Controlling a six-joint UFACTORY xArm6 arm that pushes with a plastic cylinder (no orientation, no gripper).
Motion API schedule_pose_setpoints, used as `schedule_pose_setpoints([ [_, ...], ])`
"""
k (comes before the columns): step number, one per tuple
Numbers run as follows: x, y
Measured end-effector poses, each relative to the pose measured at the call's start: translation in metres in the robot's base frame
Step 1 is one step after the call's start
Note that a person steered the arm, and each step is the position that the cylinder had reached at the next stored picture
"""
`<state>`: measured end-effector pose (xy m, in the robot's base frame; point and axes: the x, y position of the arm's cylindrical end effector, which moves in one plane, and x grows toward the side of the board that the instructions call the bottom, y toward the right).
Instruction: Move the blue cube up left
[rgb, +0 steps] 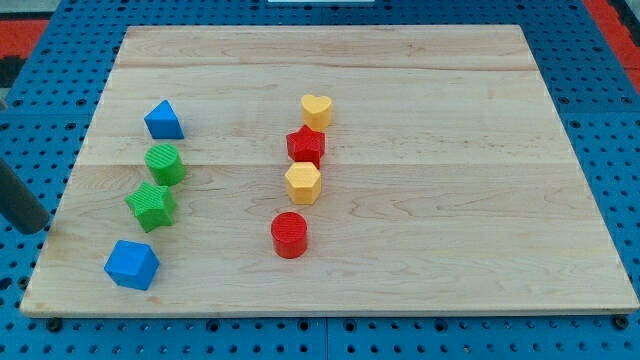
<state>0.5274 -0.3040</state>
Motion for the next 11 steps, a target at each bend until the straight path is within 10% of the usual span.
schedule_pose_setpoints([
  [4, 0.080, 0.115],
  [8, 0.061, 0.192],
  [11, 0.026, 0.096],
])
